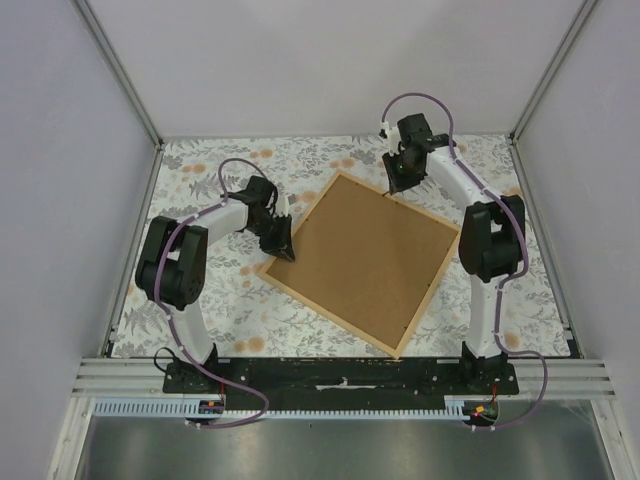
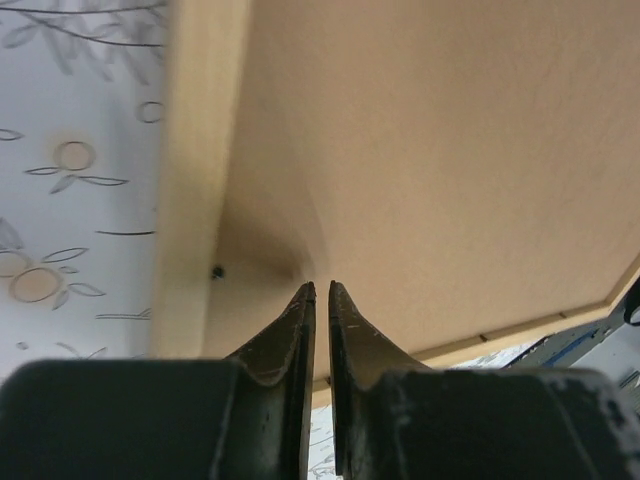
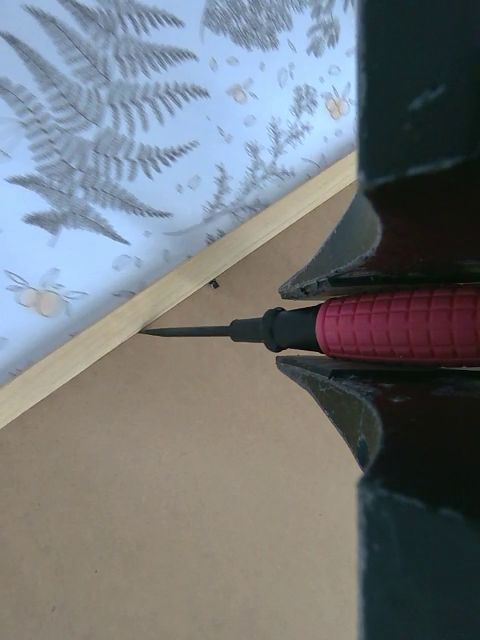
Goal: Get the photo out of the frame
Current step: Adjust the photo frame at the center of the board.
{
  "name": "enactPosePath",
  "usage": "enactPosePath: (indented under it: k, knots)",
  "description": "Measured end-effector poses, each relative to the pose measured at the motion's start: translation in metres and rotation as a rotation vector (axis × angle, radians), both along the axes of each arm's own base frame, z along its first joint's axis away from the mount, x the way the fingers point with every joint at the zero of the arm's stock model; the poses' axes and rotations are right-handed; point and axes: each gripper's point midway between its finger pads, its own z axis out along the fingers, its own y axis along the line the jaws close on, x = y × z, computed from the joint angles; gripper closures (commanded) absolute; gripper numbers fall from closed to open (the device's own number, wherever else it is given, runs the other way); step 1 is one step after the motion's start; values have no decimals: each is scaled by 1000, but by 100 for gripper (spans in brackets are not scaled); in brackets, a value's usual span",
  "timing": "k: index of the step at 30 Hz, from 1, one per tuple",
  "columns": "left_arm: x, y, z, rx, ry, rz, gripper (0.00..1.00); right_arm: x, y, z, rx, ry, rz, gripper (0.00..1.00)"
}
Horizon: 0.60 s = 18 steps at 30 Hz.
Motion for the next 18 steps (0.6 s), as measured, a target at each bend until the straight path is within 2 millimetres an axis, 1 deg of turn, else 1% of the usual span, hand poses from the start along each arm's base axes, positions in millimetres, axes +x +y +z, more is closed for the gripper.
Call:
enactPosePath:
  k: [6,8,10,11,12,14,16,17,18]
  knots:
    - [-17,-25,2,-31,3,-100,85,39,8,3,-80,-92,-2,100]
    - [-22,-32,4,-53,7,-126,85,44,14,4,-73,-107,8,100]
    - [-24,-36,9,-75,5,-144,84,42,22,6,-43,-111,28,100]
    - [-24,-35,13,-85,0,-142,85,40,26,7,-19,-116,41,100]
    - [-21,-33,18,-94,-12,-136,84,32,31,8,14,-113,59,100]
    - [-8,-24,34,-106,-57,-106,84,8,40,11,84,-91,92,100]
    - [16,-7,52,-103,-137,-54,84,-19,50,19,171,-63,123,100]
    - [31,6,62,-90,-189,-20,84,-35,57,25,228,-47,138,100]
    - [42,16,67,-79,-222,7,84,-43,64,31,280,-41,148,100]
